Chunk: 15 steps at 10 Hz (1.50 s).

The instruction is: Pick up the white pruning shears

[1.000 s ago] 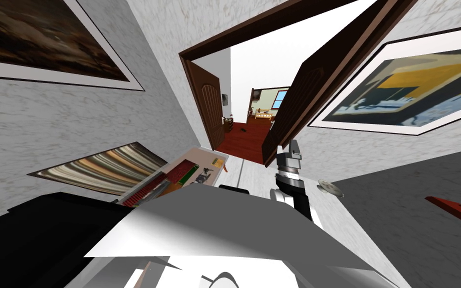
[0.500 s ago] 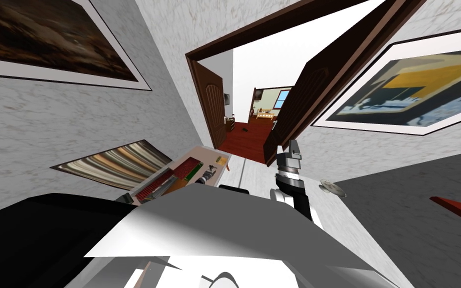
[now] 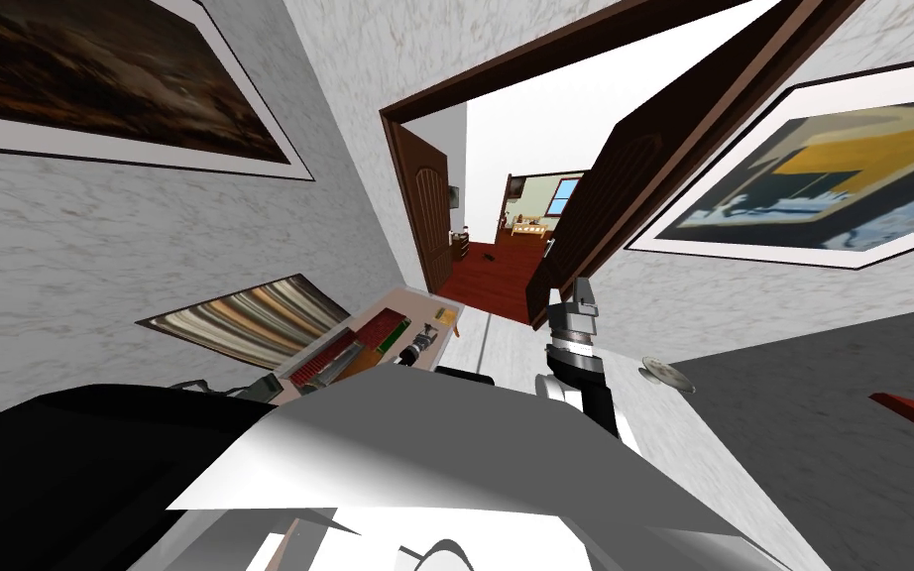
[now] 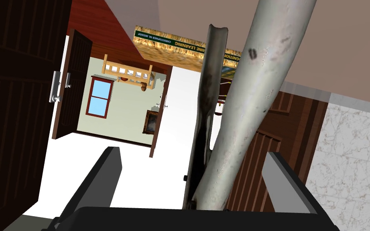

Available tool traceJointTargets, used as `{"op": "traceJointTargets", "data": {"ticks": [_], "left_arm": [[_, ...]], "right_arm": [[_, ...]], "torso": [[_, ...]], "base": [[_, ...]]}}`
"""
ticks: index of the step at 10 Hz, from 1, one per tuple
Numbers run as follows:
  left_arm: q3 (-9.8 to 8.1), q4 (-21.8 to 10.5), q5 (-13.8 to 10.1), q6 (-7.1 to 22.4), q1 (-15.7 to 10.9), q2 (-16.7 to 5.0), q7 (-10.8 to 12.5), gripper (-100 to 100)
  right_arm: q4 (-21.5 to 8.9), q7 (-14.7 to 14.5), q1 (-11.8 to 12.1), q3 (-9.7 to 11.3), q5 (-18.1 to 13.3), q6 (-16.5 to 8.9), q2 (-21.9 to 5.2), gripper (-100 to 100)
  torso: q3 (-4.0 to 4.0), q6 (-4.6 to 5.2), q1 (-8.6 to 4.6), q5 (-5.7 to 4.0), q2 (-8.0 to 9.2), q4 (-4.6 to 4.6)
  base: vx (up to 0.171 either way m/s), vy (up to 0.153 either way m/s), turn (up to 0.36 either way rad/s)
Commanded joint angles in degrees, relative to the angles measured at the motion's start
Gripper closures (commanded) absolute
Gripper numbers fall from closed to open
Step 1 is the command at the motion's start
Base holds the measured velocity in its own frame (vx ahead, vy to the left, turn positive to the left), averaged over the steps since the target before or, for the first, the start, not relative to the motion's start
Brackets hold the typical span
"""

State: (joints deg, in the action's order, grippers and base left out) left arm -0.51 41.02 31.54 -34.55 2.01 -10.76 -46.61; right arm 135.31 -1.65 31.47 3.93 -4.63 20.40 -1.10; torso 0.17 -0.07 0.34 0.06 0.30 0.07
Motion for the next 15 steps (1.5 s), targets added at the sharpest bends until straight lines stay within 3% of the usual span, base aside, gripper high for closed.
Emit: {"op": "traceJointTargets", "data": {"ticks": [1,2,3,5,6,8,9,10,14,15], "left_arm": [[0.48,0.13,0.29,2.86,-1.69,0.70,0.10,-100],[0.48,0.13,0.29,3.57,-1.69,0.70,0.10,-100],[1.34,1.59,0.94,5.87,-3.60,2.96,-0.44,-100],[1.34,1.59,0.94,7.34,-3.60,2.96,-0.44,-100],[2.19,3.04,1.59,9.54,-5.52,5.21,-0.98,-100],[2.19,3.04,1.59,11.12,-5.52,5.21,-0.98,-100],[2.18,2.82,1.57,10.49,-5.53,5.11,-0.96,-100],[2.20,2.89,1.58,10.74,-5.51,5.12,-0.93,100],[2.23,2.88,1.63,10.72,-5.52,5.08,-0.99,100],[2.23,2.88,1.63,10.71,-5.52,5.08,-0.99,0]], "right_arm": [[0.00,0.00,0.00,0.00,0.00,0.00,0.00,0],[0.00,0.00,0.00,0.00,0.00,0.00,0.00,0],[0.00,0.00,0.00,0.01,0.00,0.00,0.01,0],[0.00,0.00,0.00,0.01,0.00,0.00,0.00,0],[0.00,0.00,0.00,0.01,0.00,0.00,0.01,0],[0.00,0.00,0.00,0.01,0.00,0.00,0.00,0],[0.00,0.00,0.00,0.01,0.00,0.00,0.01,0],[0.00,0.00,0.01,0.01,0.00,0.00,0.01,0],[0.00,0.00,0.01,0.01,0.00,0.00,0.01,0],[0.00,0.00,0.01,0.01,0.00,0.00,0.01,0]], "torso": [[0.00,0.00,0.00,0.00,0.00,0.00],[0.00,0.01,0.00,0.00,-0.01,0.01],[-0.07,0.00,-0.18,-0.03,-0.15,-0.02],[-0.04,0.00,-0.14,-0.03,-0.09,-0.01],[-0.10,0.00,-0.23,-0.05,-0.20,-0.03],[-0.07,-0.01,-0.08,-0.02,-0.12,-0.03],[-0.09,0.00,-0.22,-0.04,-0.17,-0.03],[-0.13,0.00,-0.33,-0.07,-0.25,-0.05],[-0.17,-0.03,-0.40,-0.06,-0.32,-0.06],[-0.17,-0.04,-0.40,-0.06,-0.32,-0.06]], "base": [[-0.090,0.111,0.016],[-0.034,0.047,-0.016],[-0.070,0.073,0.084],[-0.044,0.058,0.003],[-0.053,0.092,0.076],[-0.045,0.068,0.002],[-0.011,0.012,-0.002],[0.000,0.000,0.000],[0.000,0.000,0.000],[0.000,0.000,0.000]]}}
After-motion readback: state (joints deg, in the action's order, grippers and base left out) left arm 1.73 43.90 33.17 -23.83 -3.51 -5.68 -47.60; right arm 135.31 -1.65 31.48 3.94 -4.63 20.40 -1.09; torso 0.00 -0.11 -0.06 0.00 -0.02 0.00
